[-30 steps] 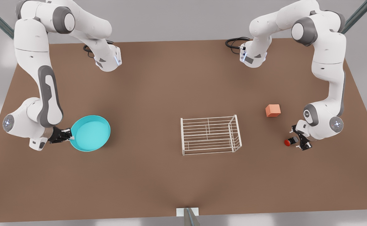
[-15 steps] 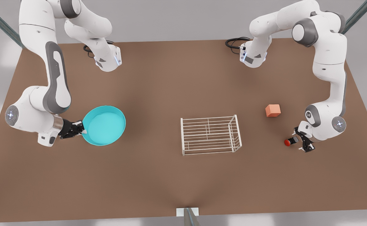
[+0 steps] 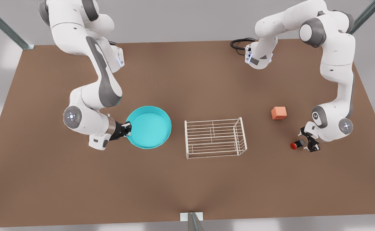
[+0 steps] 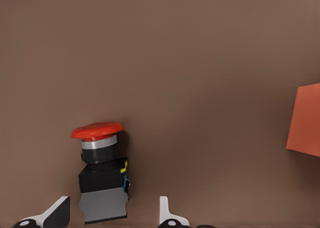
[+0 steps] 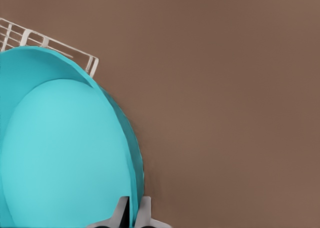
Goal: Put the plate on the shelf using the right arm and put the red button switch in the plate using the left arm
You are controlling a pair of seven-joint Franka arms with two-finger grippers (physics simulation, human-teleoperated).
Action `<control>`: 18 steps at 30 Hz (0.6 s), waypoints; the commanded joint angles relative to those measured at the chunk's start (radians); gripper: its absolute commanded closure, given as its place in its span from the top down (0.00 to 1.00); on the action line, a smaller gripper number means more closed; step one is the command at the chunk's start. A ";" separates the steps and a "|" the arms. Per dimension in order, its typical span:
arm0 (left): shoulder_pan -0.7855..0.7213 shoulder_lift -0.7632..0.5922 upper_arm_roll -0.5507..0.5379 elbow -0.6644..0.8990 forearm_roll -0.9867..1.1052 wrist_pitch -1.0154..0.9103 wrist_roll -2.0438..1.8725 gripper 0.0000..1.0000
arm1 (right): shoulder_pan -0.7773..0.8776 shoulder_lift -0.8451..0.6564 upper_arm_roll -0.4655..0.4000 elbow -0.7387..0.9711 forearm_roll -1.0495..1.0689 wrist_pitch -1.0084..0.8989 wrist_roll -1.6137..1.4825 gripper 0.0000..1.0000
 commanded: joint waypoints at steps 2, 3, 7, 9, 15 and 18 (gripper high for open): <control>-0.002 -0.004 -0.002 0.000 -0.001 -0.033 0.006 0.86 | 0.053 0.026 0.000 0.054 -0.015 -0.004 0.728 0.07; -0.004 -0.004 -0.002 -0.001 -0.001 -0.033 0.006 0.81 | 0.085 0.035 -0.001 0.065 -0.016 -0.004 0.800 0.07; -0.009 0.005 -0.002 -0.004 -0.009 -0.022 0.005 0.80 | 0.162 0.100 0.011 0.163 -0.016 -0.004 1.012 0.07; -0.010 0.007 -0.005 -0.004 -0.010 -0.020 0.005 0.75 | 0.208 0.140 0.011 0.224 -0.016 -0.004 1.113 0.07; -0.010 0.002 -0.005 -0.007 -0.010 -0.022 0.006 0.55 | 0.295 0.228 0.011 0.330 -0.018 0.013 1.294 0.07; -0.010 0.002 -0.005 -0.007 -0.010 -0.023 0.006 0.43 | 0.344 0.296 0.000 0.399 -0.018 0.017 1.386 0.07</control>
